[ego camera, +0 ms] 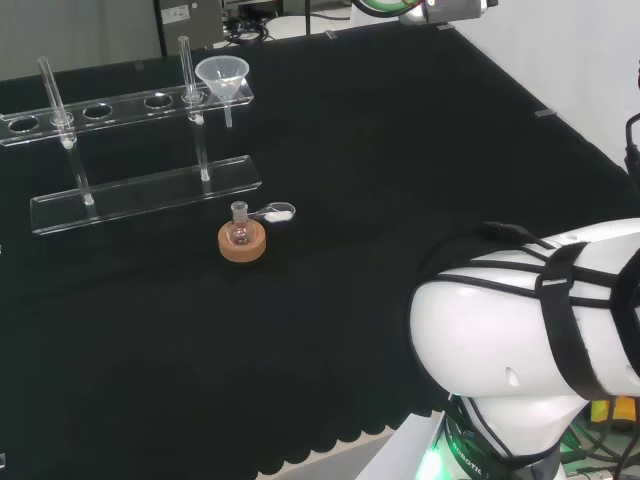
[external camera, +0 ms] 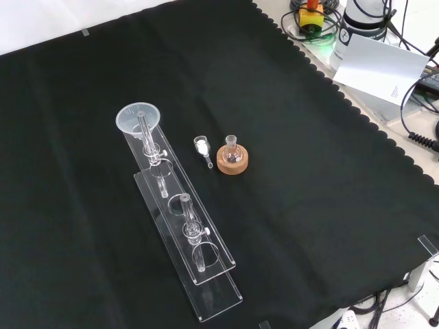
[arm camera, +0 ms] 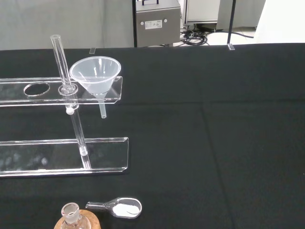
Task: Pick up the funnel from the transparent funnel stand.
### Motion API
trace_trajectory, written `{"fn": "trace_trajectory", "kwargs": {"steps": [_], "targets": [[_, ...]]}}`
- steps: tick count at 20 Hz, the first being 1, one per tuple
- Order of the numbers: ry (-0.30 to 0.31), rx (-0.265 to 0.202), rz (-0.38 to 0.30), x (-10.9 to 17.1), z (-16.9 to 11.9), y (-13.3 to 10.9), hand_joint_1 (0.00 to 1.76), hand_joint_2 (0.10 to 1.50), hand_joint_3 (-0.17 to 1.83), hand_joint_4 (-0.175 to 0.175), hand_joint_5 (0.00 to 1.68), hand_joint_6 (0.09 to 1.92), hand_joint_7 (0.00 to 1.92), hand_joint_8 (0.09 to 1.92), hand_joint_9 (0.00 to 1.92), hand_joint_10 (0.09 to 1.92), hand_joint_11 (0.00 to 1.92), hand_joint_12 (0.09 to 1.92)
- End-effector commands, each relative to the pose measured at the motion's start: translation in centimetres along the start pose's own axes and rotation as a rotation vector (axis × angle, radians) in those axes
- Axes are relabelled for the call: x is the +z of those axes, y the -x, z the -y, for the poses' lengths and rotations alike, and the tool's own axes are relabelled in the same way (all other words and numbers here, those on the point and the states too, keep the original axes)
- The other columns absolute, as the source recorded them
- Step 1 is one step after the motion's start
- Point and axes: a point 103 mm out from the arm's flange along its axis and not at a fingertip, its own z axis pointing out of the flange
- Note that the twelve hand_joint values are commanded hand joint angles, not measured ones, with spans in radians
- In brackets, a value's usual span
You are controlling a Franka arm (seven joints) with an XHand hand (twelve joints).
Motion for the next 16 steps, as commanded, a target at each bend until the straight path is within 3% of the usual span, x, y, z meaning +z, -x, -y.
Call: {"fn": "trace_trajectory", "kwargs": {"steps": [1,4,9,16], "targets": [[0.009,0.001,0.01,0.1,0.0,0.0,0.16,1.05,0.54,0.001,0.19,0.09,0.01,0.39,0.13,0.61,0.01,1.33],[0.012,0.003,0.019,0.1,-0.1,-0.2,0.02,1.16,0.45,0.009,0.15,0.09,0.0,0.32,0.1,0.59,0.0,1.3],[0.01,0.021,0.031,0.2,-0.5,-0.1,0.0,1.18,0.44,0.01,0.15,0.09,0.0,0.32,0.1,0.59,0.0,1.3],[-0.013,0.062,0.047,1.9,-1.7,1.8,0.0,1.18,0.43,0.011,0.15,0.09,0.0,0.32,0.1,0.59,0.0,1.3]]}}
